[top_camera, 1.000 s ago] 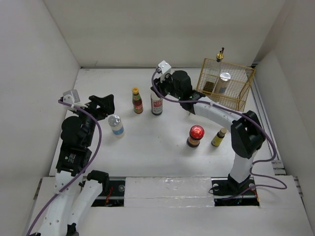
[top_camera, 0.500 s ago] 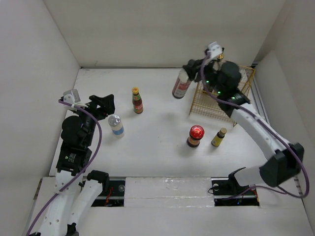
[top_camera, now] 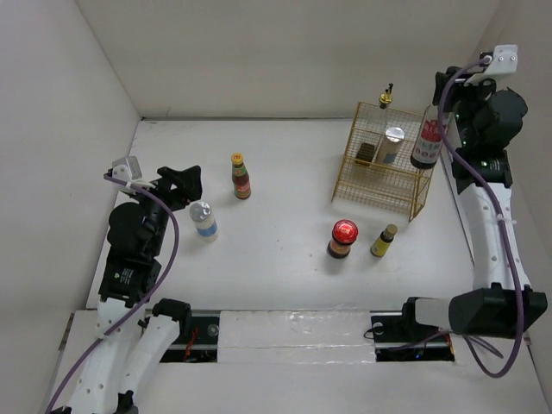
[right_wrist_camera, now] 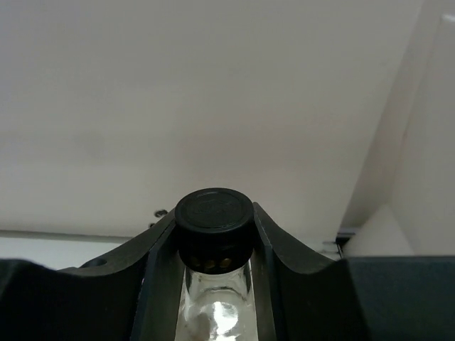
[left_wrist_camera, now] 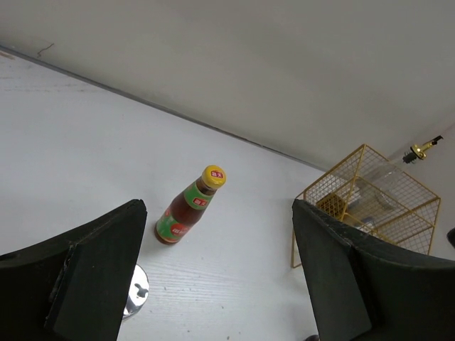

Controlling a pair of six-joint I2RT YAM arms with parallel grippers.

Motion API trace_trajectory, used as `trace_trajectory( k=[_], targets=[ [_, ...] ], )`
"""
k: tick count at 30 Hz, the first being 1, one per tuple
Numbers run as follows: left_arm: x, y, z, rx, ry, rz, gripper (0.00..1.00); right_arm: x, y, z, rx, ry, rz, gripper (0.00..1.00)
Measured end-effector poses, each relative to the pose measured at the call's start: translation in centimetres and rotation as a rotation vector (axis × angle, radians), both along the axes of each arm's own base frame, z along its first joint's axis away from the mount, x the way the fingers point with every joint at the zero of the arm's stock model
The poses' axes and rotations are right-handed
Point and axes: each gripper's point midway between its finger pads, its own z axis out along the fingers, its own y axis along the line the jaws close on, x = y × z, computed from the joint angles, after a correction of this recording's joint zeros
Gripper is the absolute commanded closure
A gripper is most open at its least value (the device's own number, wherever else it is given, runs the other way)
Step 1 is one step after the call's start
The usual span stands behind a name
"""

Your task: Organize the condiment bottles

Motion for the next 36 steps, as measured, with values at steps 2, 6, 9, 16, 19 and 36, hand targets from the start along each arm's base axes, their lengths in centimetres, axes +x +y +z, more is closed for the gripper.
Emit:
trace_trajectory(
  k=[2,6,9,16,19,36],
  targets=[
    [0.0,0.0,0.0,0.0,0.001,-0.001,0.21,1.1,-1.5,-1.4,0.004,0.047,-0.031,0.95],
    [0.0,0.0,0.0,0.0,-0.001,-0.002,0.21,2.7,-4.3,-3.3,0.01,0.122,-0.085,0.95],
    [0.1,-0.1,0.0,0.0,0.001,-0.005,0.21,3.7,-6.2,-3.2,0.011,0.138,-0.117,0.95],
    [0.3,-0.2,-0.2,0.002,0.009,-0.009,0.21,5.9,-7.5,-1.3,-0.009,0.103,-0.131,0.95],
    [0.4,-0.2,-0.3,0.003,0.012,-0.009,0.21,6.8,-7.6,-1.7,-0.008,0.112,-0.127,0.95],
    [0.4,-0.2,-0.3,0.003,0.012,-0.009,0.21,9.9,-8.2,-5.0,0.001,0.173,-0.113,0.95]
  ],
)
